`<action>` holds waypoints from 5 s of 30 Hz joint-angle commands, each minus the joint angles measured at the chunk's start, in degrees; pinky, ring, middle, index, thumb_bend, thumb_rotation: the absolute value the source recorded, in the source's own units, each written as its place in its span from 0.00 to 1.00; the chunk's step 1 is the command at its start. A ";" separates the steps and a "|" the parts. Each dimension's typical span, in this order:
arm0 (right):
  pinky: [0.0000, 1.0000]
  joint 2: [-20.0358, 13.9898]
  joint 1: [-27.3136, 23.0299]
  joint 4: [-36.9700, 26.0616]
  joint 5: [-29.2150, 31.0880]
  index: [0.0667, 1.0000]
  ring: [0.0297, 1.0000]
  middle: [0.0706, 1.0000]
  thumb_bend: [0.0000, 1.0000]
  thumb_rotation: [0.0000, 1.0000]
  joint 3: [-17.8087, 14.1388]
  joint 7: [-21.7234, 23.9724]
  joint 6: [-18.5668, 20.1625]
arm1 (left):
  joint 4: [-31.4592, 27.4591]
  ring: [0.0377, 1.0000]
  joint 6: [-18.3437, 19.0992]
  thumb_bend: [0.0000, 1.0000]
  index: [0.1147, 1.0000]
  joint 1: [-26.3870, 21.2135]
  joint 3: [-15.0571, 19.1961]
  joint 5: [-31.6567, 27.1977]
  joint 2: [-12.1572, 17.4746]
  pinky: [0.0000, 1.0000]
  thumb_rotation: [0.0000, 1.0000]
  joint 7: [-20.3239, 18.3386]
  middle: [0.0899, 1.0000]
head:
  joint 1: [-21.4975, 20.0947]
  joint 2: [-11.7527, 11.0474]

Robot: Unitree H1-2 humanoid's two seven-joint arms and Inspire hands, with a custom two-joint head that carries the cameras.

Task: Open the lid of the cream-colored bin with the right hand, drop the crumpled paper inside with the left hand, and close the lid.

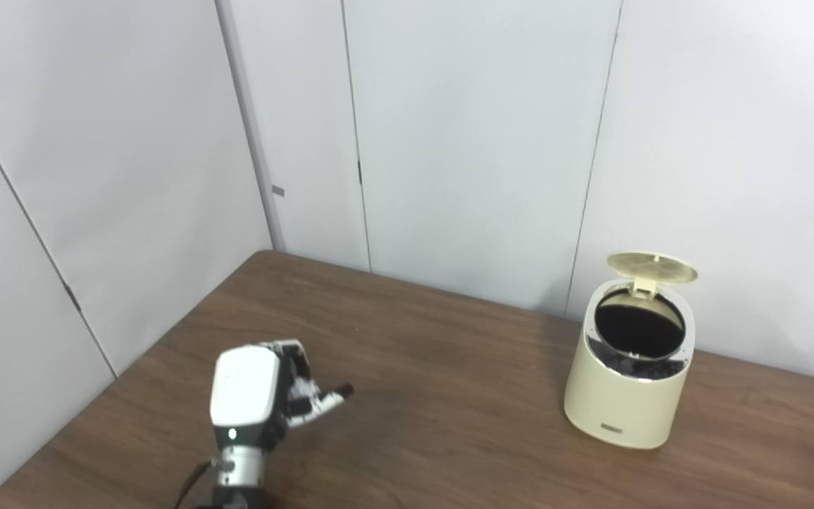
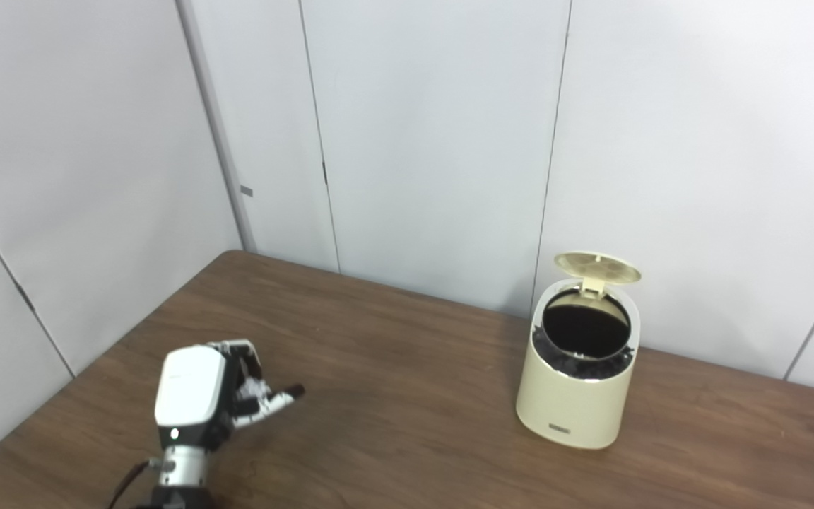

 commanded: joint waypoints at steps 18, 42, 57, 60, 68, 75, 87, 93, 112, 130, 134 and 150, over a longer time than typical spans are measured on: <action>0.63 5.93 -1.31 -1.97 -1.50 0.68 0.71 0.72 0.22 0.51 4.18 -1.93 -7.26 | -18.80 0.05 -3.64 0.64 0.08 -6.34 1.28 5.15 1.15 0.05 0.47 -8.79 0.06 | -8.86 -1.30; 0.95 8.88 -0.13 -3.11 -6.46 0.81 0.93 0.89 0.31 0.64 5.43 -5.08 -7.28 | -17.42 0.05 -13.92 0.63 0.09 -26.31 -9.32 10.44 -8.34 0.06 0.52 -13.88 0.05 | -18.87 -2.44; 0.83 8.97 0.48 -3.18 -8.60 0.79 0.86 0.84 0.29 0.69 5.15 -6.50 -7.82 | 2.44 0.04 -20.21 0.59 0.06 -37.42 -16.54 15.13 -12.94 0.05 0.48 2.27 0.05 | -21.69 -2.79; 0.82 8.84 0.58 -3.09 -8.49 0.79 0.86 0.83 0.28 0.68 5.51 -6.28 -8.10 | 5.83 0.04 -20.16 0.59 0.06 -39.85 -17.66 15.73 -13.35 0.04 0.51 4.55 0.04 | -22.06 -2.89; 0.80 9.33 1.16 -3.42 -9.88 0.77 0.85 0.83 0.25 0.65 5.96 -6.95 -8.24 | 15.14 0.05 -20.04 0.60 0.07 -44.76 -20.88 16.23 -13.68 0.07 0.50 10.29 0.05 | -23.08 -2.92; 0.81 9.71 1.52 -3.54 -10.48 0.77 0.85 0.83 0.24 0.64 6.58 -7.54 -8.24 | 23.35 0.04 -19.49 0.61 0.04 -48.44 -22.67 14.83 -14.16 0.06 0.48 11.53 0.03 | -23.54 -3.19; 0.79 10.48 1.96 -3.92 -12.21 0.75 0.84 0.81 0.23 0.64 7.33 -8.58 -8.35 | 34.26 0.04 -19.78 0.57 0.05 -52.90 -27.42 14.90 -13.73 0.06 0.51 17.56 0.04 | -25.39 -3.55; 0.80 10.72 2.65 -4.75 -11.91 0.75 0.84 0.81 0.26 0.67 7.91 -8.86 -8.32 | 39.06 0.05 -20.05 0.57 0.05 -54.57 -29.13 14.57 -14.05 0.06 0.52 20.93 0.04 | -26.11 -3.49; 0.79 12.03 4.54 -8.89 -13.52 0.75 0.82 0.80 0.27 0.68 9.00 -9.02 -7.43 | 46.66 0.15 -23.12 0.67 0.21 -55.99 -32.07 11.37 -15.11 0.15 0.60 26.72 0.17 | -27.90 -2.95; 0.78 12.26 5.17 -10.46 -13.86 0.74 0.82 0.80 0.26 0.65 9.53 -8.69 -5.80 | 47.18 0.36 -25.85 1.00 0.46 -54.84 -32.07 8.86 -14.78 0.28 0.47 25.90 0.42 | -27.94 -2.81; 0.76 12.53 5.19 -10.80 -14.65 0.73 0.82 0.80 0.25 0.66 9.48 -9.03 -5.48 | 46.87 0.43 -25.65 1.00 0.51 -54.50 -32.04 8.69 -14.75 0.32 0.48 25.28 0.49 | -27.86 -2.78; 0.76 12.21 4.60 -10.86 -13.99 0.73 0.82 0.79 0.24 0.64 10.04 -8.70 -4.54 | 41.97 0.17 -25.41 0.52 0.40 -51.32 -31.56 9.40 -12.39 0.18 0.11 27.61 0.22 | -26.63 -2.82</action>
